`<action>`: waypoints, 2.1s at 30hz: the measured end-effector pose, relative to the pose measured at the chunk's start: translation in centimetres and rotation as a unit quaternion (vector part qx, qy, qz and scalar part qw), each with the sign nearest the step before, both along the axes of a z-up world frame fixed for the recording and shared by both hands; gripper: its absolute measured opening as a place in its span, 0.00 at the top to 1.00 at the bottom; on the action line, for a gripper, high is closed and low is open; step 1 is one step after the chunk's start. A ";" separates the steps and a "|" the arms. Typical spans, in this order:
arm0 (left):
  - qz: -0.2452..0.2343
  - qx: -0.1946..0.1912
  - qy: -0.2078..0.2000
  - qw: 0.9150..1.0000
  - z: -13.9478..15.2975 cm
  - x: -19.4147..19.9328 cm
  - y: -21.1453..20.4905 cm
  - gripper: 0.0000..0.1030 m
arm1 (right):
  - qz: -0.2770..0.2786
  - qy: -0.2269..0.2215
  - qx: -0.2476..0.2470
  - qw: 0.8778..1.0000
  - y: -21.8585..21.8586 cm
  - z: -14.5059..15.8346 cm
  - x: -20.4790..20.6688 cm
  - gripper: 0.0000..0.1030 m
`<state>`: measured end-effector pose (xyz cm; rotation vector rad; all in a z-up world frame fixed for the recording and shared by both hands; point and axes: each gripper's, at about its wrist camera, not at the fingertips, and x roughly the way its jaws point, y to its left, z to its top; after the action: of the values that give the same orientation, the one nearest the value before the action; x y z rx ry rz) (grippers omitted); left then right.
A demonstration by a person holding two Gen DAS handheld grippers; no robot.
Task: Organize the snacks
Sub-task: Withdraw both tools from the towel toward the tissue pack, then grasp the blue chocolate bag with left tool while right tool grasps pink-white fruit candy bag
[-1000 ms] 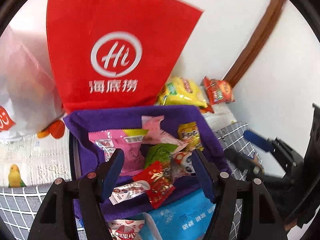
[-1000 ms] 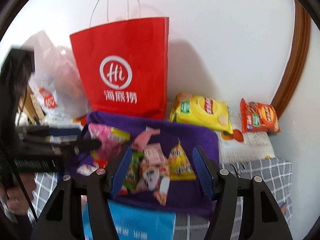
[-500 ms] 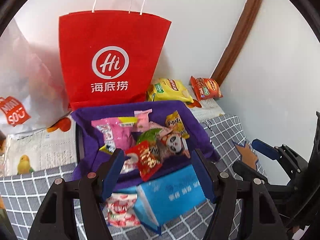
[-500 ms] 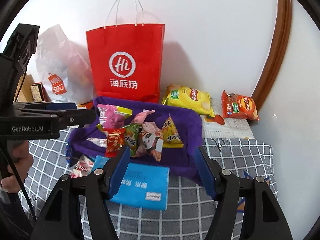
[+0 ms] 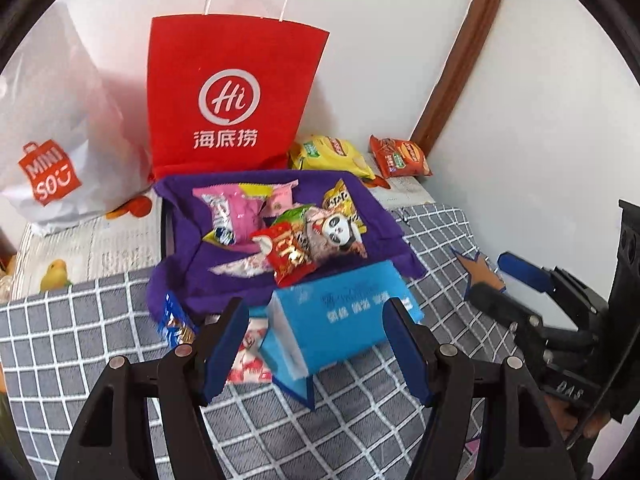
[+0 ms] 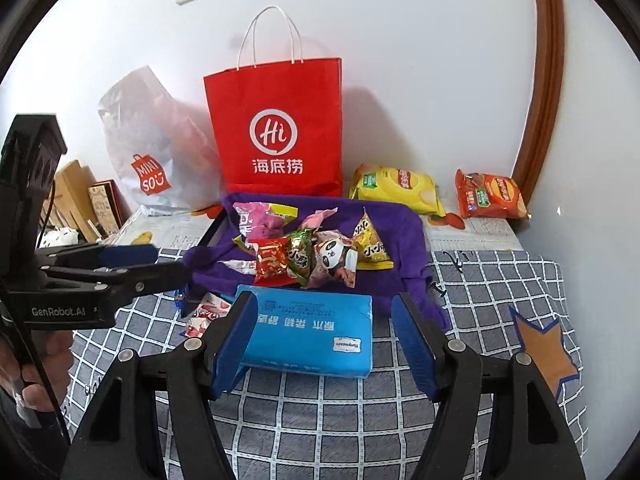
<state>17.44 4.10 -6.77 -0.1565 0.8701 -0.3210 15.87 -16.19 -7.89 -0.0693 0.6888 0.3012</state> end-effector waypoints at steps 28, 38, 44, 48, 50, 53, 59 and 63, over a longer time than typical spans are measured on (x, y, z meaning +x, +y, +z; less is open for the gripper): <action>0.124 -0.017 0.096 0.987 -9.8 2.9 8.3 0.35 | 0.068 0.057 0.027 0.996 3.8 -7.8 -0.9 0.35; 0.111 -0.002 0.103 0.988 -11.8 5.4 7.3 0.44 | 0.102 0.059 0.012 0.993 6.9 -8.3 0.3 0.36; 0.104 -0.020 0.101 0.989 -12.1 5.1 8.2 0.69 | 0.117 0.059 0.005 0.991 8.9 -8.4 0.7 0.36; 0.104 -0.032 0.095 0.990 -11.2 4.1 9.3 0.69 | 0.131 0.058 -0.003 0.990 10.8 -8.6 0.7 0.36; 0.113 -0.025 0.093 0.989 -10.8 3.5 10.0 0.69 | 0.137 0.057 -0.013 0.989 12.1 -8.8 0.8 0.37; 0.125 -0.020 0.093 0.988 -10.5 3.0 11.2 0.69 | 0.146 0.052 -0.026 0.988 13.8 -9.2 0.9 0.37; 0.140 -0.022 0.095 0.985 -10.4 2.2 13.3 0.69 | 0.158 0.047 -0.077 0.983 16.7 -10.9 1.5 0.42; 0.143 -0.027 0.093 0.985 -10.5 1.8 14.2 0.69 | 0.168 0.058 -0.095 0.980 18.0 -12.0 1.7 0.42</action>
<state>19.22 18.30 -17.30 -0.3622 1.0101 -0.0619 17.52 1.78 -19.88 -0.3550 0.8200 0.5669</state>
